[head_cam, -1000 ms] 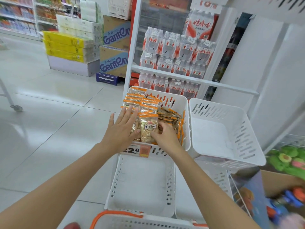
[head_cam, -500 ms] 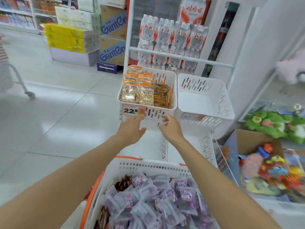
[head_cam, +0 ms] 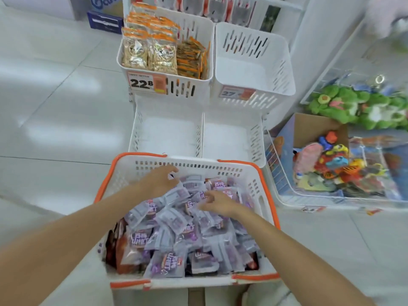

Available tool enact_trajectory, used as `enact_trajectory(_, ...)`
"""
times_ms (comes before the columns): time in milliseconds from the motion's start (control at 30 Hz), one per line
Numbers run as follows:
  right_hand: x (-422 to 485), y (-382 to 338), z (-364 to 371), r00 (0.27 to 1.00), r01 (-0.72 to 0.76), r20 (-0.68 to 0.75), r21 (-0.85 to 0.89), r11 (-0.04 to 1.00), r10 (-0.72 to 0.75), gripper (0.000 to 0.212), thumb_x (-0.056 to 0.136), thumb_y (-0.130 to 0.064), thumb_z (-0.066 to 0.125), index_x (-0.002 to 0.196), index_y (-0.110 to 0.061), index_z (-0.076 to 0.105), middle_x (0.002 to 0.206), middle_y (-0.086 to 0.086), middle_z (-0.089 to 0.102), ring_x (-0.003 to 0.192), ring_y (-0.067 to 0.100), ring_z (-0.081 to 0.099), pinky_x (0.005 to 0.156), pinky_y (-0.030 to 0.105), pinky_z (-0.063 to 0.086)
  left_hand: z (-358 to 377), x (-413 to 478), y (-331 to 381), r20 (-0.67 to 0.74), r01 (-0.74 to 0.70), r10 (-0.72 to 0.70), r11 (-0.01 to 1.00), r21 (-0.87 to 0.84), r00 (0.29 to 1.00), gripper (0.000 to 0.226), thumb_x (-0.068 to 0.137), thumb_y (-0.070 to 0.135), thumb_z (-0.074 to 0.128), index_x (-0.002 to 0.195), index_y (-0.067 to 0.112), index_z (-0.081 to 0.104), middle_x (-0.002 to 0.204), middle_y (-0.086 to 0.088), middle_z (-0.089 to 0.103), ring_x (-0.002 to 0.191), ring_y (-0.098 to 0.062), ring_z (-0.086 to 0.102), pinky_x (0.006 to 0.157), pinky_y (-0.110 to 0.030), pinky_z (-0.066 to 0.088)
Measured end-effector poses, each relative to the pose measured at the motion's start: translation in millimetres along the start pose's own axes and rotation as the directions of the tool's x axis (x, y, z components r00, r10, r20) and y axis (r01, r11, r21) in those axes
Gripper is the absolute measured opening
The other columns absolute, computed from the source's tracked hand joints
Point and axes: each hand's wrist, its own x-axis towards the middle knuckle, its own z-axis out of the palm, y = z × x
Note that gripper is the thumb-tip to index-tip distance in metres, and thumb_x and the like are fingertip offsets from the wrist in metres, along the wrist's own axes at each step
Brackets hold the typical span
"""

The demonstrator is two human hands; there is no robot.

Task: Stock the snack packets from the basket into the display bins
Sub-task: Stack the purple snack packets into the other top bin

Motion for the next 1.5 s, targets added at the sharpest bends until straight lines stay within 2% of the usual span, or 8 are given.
enact_trajectory(133,15.7,8.9,21.1,0.998,0.042,-0.039,-0.179,0.983,-0.050,0.082,0.082,-0.016,0.077,0.151,-0.015,0.031,0.142,0.015,0.038,0.122,0.030,0.048,0.094,0.036,0.047,12.1,3.1,3.6,0.070,-0.047,0.044,0.998,0.035,0.997,0.035,0.096,0.011,0.053,0.131,0.015,0.052,0.121,-0.002,0.052,0.102,-0.019,0.052,0.087,-0.029,0.045)
enact_trajectory(300,12.1,-5.3,-15.5,0.981,0.079,-0.192,0.556,0.827,0.036,0.047,0.084,-0.004,0.073,0.124,-0.010,0.051,0.115,0.009,0.058,0.094,0.021,0.063,0.072,0.028,0.053,25.0,5.4,29.6,0.026,0.169,-0.169,0.940,-0.295,0.985,0.061,0.091,0.002,0.059,0.145,0.008,0.034,0.138,-0.013,0.050,0.107,-0.025,0.060,0.077,-0.026,0.048)
enact_trajectory(433,-0.4,-32.1,-30.7,0.988,0.075,0.004,0.862,0.501,-0.155,0.035,0.095,-0.011,0.059,0.127,0.004,0.056,0.105,0.013,0.069,0.094,0.023,0.066,0.085,0.033,0.055,15.2,-0.1,38.8,0.420,0.447,-0.159,0.410,-0.795,0.893,0.047,0.091,0.000,0.064,0.135,0.004,0.048,0.118,-0.014,0.063,0.090,-0.021,0.069,0.066,-0.032,0.059)
enact_trajectory(767,17.8,-44.4,40.6,0.972,0.200,0.109,0.078,0.977,-0.208,0.048,0.092,-0.038,0.065,0.132,-0.013,0.058,0.128,-0.001,0.058,0.113,0.014,0.054,0.104,0.032,0.043,-27.4,-19.4,-32.8,0.148,0.313,-0.395,0.393,-0.865,0.906,0.022,0.085,0.008,0.074,0.107,0.007,0.070,0.103,-0.009,0.072,0.101,-0.023,0.066,0.087,-0.039,0.056)
enact_trajectory(933,26.3,-39.7,84.9,0.925,0.365,0.103,-0.517,0.774,-0.367,0.043,0.080,-0.024,0.069,0.116,-0.007,0.056,0.122,0.011,0.054,0.115,0.032,0.052,0.094,0.043,0.048,-32.0,-37.8,-42.5,0.099,0.311,-0.398,0.512,-0.801,0.912,0.036,0.085,0.011,0.075,0.117,-0.001,0.065,0.105,-0.012,0.073,0.092,-0.019,0.070,0.073,-0.026,0.057)
enact_trajectory(1100,19.8,-57.1,30.6,0.975,0.182,-0.123,-0.028,0.983,-0.184,0.023,0.090,-0.019,0.064,0.113,-0.015,0.064,0.108,-0.002,0.065,0.079,0.005,0.059,0.071,0.023,0.050,-38.2,-42.6,-42.5,0.054,0.237,-0.383,0.448,-0.862,0.922,0.061,0.078,0.006,0.081,0.133,0.011,0.055,0.112,-0.007,0.072,0.095,-0.023,0.071,0.074,-0.033,0.061)
enact_trajectory(1300,-10.9,-86.7,-33.9,0.962,0.256,-0.224,0.544,0.799,-0.155,0.024,0.099,-0.015,0.050,0.102,-0.011,0.073,0.089,0.005,0.071,0.078,0.016,0.063,0.057,0.020,0.052,-42.1,-35.9,-17.6,0.054,0.149,-0.371,0.230,-0.962,0.927,0.034,0.083,-0.005,0.070,0.114,0.006,0.061,0.096,-0.011,0.071,0.082,-0.025,0.069,0.070,-0.038,0.062)
enact_trajectory(1500,-15.6,-89.1,-46.1,0.929,0.347,-0.324,0.603,0.718,-0.177,0.032,0.087,-0.047,0.067,0.110,-0.025,0.071,0.123,0.007,0.067,0.112,0.025,0.061,0.091,0.041,0.055,-39.7,-28.9,18.8,0.125,0.137,-0.272,0.024,-0.990,0.954,0.039,0.088,-0.008,0.056,0.127,-0.004,0.050,0.130,-0.023,0.057,0.114,-0.038,0.061,0.090,-0.053,0.055)
